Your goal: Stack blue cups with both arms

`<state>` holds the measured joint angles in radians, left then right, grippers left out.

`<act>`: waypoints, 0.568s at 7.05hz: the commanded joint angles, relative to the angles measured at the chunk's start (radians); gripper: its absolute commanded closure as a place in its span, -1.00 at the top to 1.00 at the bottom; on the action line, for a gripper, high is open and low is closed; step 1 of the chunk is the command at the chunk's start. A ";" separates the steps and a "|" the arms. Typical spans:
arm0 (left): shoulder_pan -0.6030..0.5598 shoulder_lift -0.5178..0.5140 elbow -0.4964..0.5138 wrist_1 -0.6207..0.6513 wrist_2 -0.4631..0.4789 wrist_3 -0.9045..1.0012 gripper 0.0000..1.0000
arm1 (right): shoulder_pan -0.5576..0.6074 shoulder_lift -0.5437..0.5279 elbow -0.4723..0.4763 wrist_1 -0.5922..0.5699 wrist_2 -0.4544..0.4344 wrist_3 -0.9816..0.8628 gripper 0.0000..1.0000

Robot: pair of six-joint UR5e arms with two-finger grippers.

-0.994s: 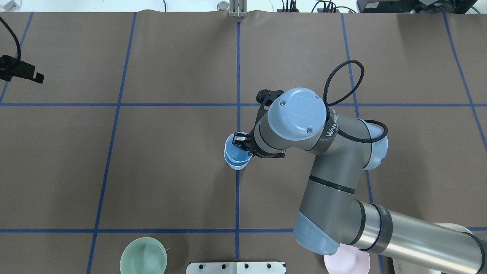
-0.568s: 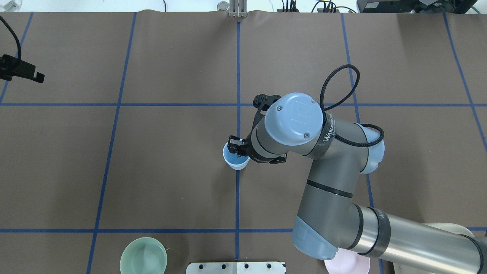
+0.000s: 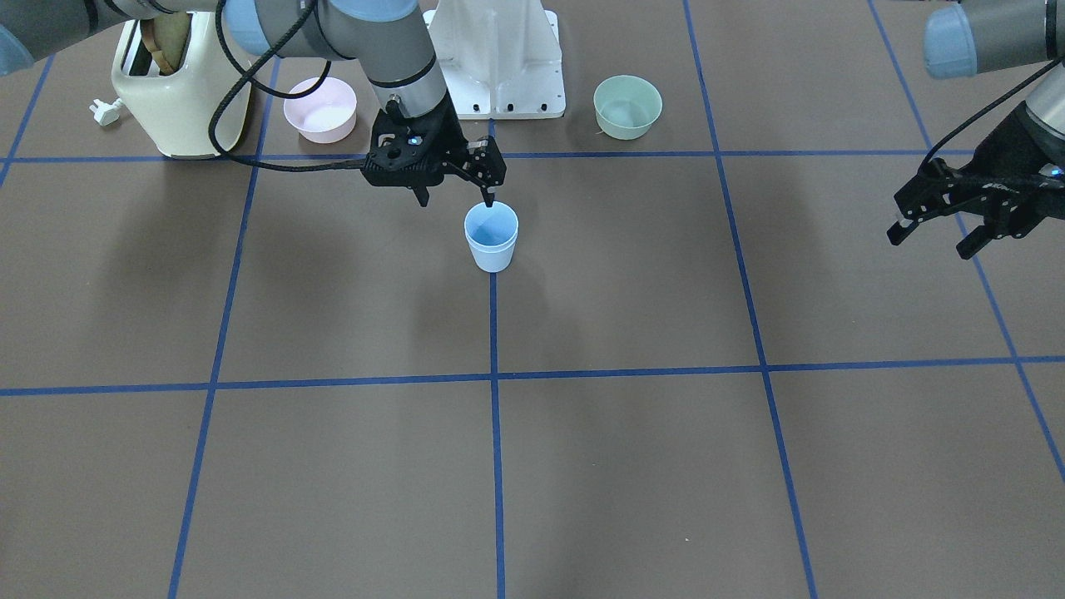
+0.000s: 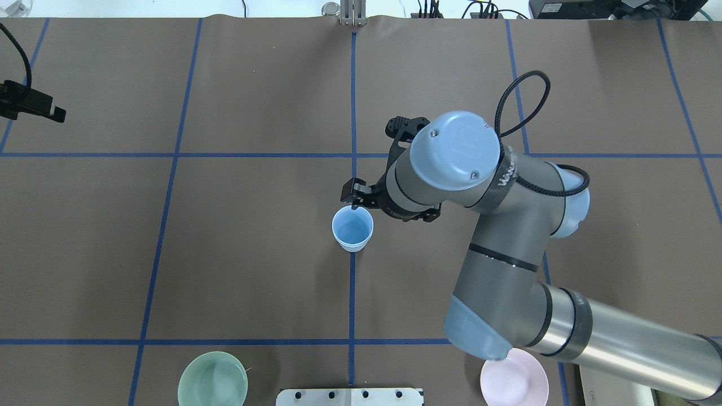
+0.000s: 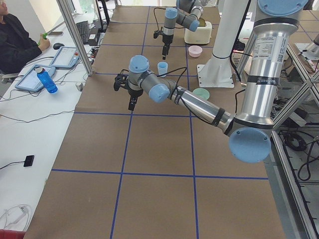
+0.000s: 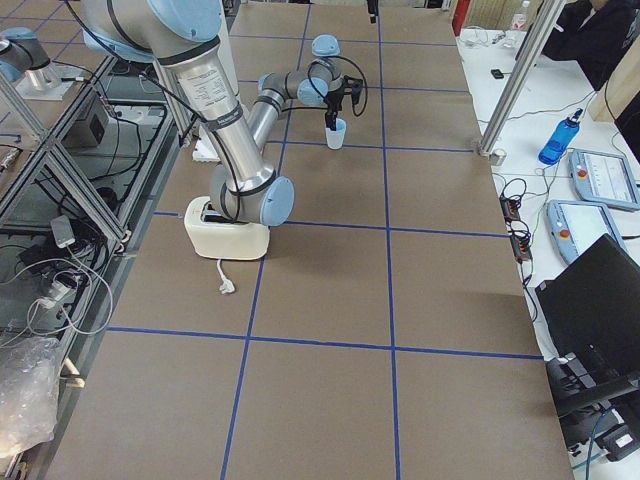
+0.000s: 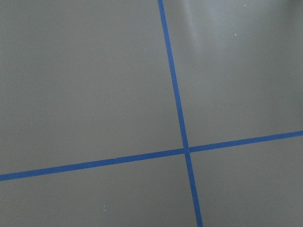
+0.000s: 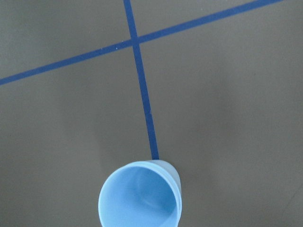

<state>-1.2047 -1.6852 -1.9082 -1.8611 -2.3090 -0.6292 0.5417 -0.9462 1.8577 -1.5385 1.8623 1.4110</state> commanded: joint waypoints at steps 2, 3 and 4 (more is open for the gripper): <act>-0.073 0.022 0.023 0.005 -0.079 0.110 0.96 | 0.287 -0.116 0.006 0.000 0.219 -0.319 1.00; -0.099 0.039 0.041 0.003 -0.096 0.172 0.96 | 0.364 -0.165 0.003 -0.002 0.239 -0.472 1.00; -0.136 0.067 0.055 0.002 -0.096 0.240 0.96 | 0.426 -0.221 -0.008 0.000 0.273 -0.609 1.00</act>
<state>-1.2999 -1.6463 -1.8708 -1.8571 -2.3953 -0.4652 0.8827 -1.1033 1.8592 -1.5391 2.0922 0.9677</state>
